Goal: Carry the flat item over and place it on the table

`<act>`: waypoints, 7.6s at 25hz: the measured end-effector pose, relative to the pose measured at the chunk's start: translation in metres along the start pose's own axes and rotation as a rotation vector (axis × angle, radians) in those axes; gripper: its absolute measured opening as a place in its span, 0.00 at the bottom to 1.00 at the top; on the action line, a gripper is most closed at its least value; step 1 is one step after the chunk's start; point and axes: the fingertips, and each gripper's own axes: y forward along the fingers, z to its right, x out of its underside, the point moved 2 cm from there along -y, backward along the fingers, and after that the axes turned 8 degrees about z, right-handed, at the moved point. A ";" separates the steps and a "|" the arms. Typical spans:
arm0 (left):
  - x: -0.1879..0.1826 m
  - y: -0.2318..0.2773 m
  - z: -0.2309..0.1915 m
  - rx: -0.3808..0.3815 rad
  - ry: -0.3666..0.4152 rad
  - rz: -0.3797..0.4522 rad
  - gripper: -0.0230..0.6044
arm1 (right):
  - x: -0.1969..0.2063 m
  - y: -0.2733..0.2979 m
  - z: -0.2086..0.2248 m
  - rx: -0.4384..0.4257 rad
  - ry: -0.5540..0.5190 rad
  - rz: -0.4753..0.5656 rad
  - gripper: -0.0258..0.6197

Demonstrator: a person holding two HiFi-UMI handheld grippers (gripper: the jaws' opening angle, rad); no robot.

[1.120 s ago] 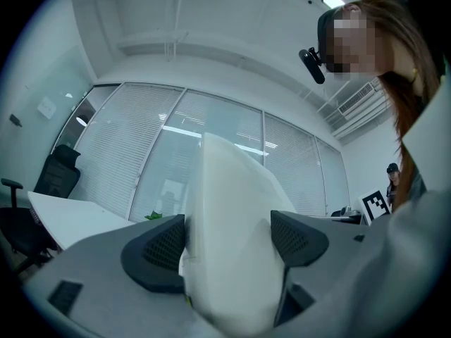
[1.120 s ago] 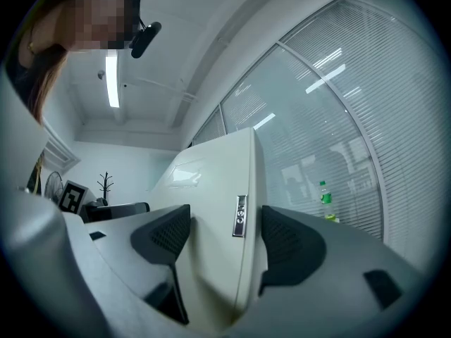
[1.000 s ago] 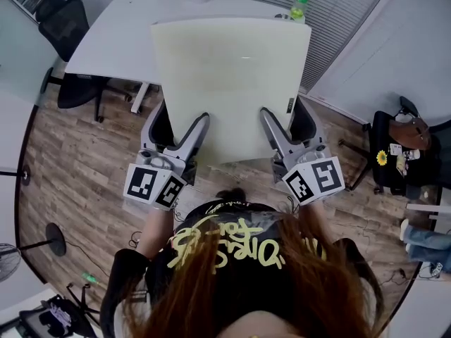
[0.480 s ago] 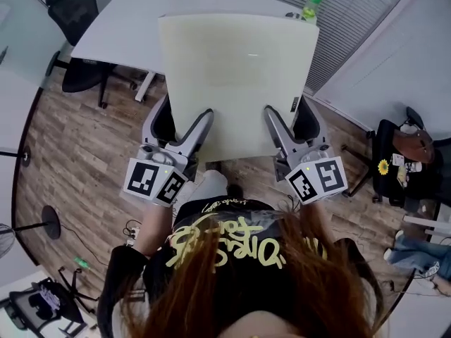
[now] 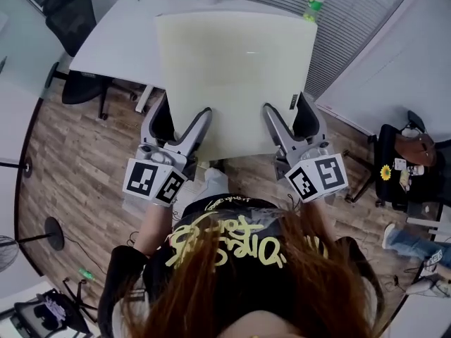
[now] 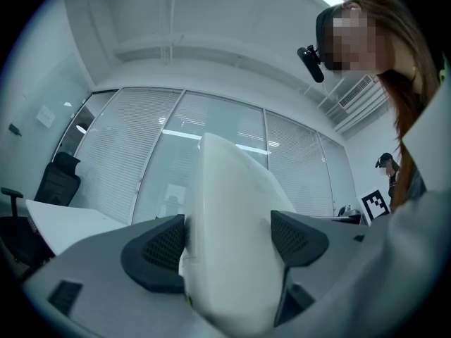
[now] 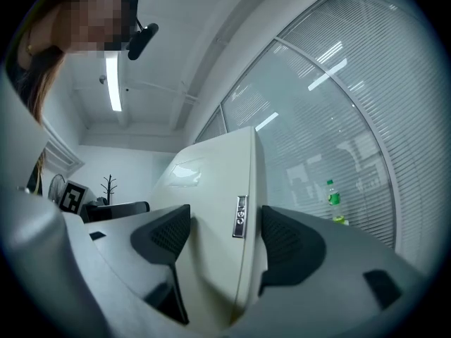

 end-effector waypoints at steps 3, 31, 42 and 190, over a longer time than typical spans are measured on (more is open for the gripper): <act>0.004 0.015 -0.010 0.010 -0.007 0.004 0.64 | 0.001 0.013 0.008 0.006 -0.010 0.004 0.53; 0.041 0.169 -0.147 0.095 -0.094 -0.040 0.64 | 0.042 0.179 0.081 0.126 -0.045 -0.028 0.53; 0.056 0.213 -0.180 0.153 -0.114 -0.053 0.64 | 0.056 0.216 0.101 0.189 -0.062 -0.020 0.53; 0.211 0.236 -0.259 -0.125 -0.389 -0.571 0.64 | 0.206 0.271 0.167 0.292 0.166 -0.510 0.53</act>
